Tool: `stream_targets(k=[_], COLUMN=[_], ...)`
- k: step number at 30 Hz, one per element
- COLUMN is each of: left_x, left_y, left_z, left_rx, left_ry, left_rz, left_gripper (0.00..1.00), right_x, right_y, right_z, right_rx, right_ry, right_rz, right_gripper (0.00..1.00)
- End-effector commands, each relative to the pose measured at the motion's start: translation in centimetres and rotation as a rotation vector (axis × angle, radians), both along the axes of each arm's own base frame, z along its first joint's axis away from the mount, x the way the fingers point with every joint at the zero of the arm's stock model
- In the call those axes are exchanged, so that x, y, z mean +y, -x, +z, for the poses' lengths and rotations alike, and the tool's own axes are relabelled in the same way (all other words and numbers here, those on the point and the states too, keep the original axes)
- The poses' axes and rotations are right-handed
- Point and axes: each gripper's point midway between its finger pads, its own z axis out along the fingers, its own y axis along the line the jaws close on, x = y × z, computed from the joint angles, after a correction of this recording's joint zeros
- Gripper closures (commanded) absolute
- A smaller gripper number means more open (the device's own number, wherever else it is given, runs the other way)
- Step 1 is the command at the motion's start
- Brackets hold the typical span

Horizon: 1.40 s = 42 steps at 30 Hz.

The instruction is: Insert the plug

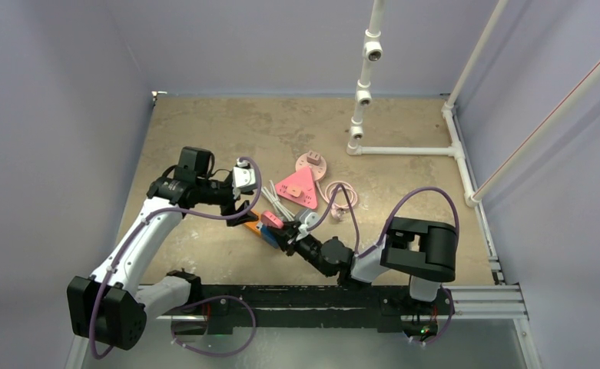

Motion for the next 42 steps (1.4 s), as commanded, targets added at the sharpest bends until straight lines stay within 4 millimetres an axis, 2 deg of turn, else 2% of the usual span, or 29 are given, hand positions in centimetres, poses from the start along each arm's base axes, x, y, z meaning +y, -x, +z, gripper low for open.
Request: stream_targets(k=[1, 12, 21, 32, 42], left_x=[-0.6, -1.1, -2.7, -2.7, -2.7], left_y=[0.2, 0.3, 0.8, 0.7, 0.7], left_z=[0.2, -0.2, -1.0, -1.1, -0.9], left_rx=[-0.015, -0.015, 0.001, -0.008, -0.01], left_ry=[0.031, 0.038, 0.059, 0.052, 0.052], left_rz=[-0.047, -0.067, -0.115, -0.112, -0.108], left_gripper=[0.28, 0.29, 0.3, 0.31, 0.32], right_x=[-0.1, -0.9, -1.4, -1.7, -1.4], right_y=[-0.3, -0.3, -0.6, -1.1, -1.0], right_z=[1.3, 1.0, 1.2, 1.7, 1.3], right_rx=[0.01, 0.068, 0.071, 0.036, 0.026], right_ry=[-0.051, -0.085, -0.107, -0.107, -0.087], right_rz=[-0.013, -0.032, -0.06, -0.088, -0.067], right_gripper=[1.0, 1.0, 1.0, 1.0, 1.0])
